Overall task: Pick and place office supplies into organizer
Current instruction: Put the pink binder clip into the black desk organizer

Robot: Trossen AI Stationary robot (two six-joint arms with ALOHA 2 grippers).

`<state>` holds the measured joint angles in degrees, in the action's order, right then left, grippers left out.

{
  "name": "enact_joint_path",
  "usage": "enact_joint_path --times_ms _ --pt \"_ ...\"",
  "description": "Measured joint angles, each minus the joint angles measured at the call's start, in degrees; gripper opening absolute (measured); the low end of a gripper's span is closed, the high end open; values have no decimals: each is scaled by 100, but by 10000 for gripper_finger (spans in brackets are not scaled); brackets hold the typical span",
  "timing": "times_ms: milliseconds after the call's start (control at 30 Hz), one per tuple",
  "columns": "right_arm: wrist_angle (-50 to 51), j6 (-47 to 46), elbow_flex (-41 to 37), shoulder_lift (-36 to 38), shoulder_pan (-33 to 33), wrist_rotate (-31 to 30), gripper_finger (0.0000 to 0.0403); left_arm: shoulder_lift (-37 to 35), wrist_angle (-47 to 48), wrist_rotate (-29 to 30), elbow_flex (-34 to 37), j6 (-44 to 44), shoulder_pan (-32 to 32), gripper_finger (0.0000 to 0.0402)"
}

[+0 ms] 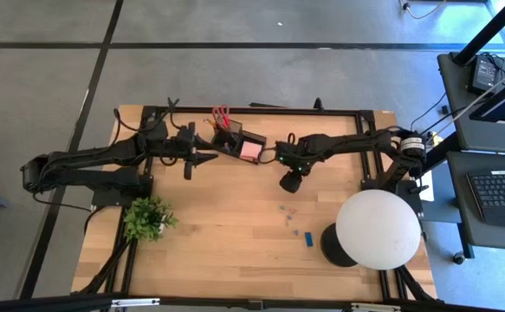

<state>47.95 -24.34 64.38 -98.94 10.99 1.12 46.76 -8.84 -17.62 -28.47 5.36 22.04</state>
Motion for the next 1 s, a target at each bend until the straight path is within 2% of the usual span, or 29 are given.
enact_joint_path --times_ms 167,433,667,767,933,1000 --pt "76 -596 2 0 -118 41 181 0 0 212 0 -10 0 128" --pt "738 -1710 2 0 -889 935 181 0 4 275 0 -10 0 128" --pt "767 -2707 2 0 -1549 942 181 0 6 285 0 -48 0 128" --pt "701 -2947 2 0 -1628 678 181 0 7 286 0 -56 0 128" --pt "627 -3104 2 0 -1534 -164 181 0 7 286 0 -48 0 128" --pt "461 -3051 2 0 -1498 -675 181 0 9 286 0 -15 0 128"
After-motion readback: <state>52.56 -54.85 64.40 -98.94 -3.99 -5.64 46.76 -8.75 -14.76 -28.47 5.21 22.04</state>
